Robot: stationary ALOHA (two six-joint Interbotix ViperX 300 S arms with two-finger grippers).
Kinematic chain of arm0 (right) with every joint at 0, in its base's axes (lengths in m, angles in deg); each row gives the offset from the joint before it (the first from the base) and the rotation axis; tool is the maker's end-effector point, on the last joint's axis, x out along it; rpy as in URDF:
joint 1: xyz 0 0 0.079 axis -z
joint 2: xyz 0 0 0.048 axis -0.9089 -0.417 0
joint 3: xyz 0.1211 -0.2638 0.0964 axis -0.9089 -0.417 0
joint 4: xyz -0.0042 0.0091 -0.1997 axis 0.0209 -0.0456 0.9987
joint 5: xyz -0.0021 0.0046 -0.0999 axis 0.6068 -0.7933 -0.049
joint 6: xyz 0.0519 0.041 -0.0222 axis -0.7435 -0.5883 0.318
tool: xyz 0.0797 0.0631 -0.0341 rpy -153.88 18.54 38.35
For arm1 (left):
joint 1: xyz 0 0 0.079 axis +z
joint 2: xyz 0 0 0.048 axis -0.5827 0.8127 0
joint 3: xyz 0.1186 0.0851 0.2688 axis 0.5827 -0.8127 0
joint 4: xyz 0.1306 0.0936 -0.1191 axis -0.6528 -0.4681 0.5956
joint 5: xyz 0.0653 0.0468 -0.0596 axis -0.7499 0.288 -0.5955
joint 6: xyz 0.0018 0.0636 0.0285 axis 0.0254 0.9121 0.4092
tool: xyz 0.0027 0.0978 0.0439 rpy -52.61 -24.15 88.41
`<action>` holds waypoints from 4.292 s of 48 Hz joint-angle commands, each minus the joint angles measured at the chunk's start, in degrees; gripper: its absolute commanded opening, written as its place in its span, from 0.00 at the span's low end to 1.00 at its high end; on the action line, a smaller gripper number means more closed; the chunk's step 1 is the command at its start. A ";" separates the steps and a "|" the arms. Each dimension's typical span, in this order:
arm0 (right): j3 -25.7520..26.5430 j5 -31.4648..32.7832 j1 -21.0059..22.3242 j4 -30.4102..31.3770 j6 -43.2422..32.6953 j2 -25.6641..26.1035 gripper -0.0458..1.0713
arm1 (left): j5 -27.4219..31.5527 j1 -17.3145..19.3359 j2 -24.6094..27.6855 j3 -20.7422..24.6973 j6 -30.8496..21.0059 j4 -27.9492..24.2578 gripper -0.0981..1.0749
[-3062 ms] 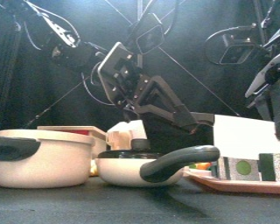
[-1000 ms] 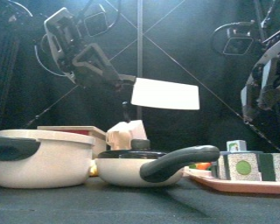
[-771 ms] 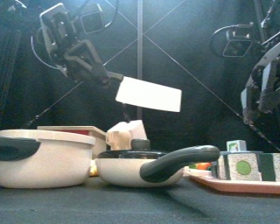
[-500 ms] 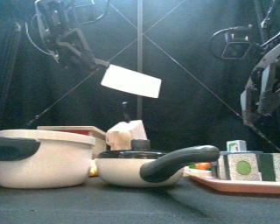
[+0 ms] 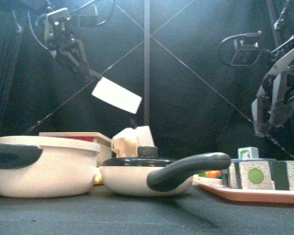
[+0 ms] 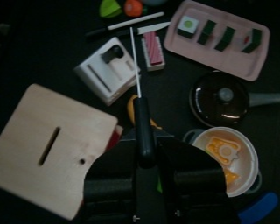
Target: Put cleaver back in holder
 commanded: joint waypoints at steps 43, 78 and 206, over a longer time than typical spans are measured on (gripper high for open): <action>1.41 -0.79 4.13 2.46 0.09 -0.88 0.78 | 11.51 4.48 10.99 10.02 -7.65 5.10 0.45; 1.05 -0.88 4.22 2.46 0.18 -2.37 0.78 | 12.48 4.66 13.01 12.13 -7.65 7.56 0.45; 1.41 -1.58 4.22 3.43 0.09 -4.75 0.78 | 14.15 10.90 33.57 27.95 5.01 7.29 0.71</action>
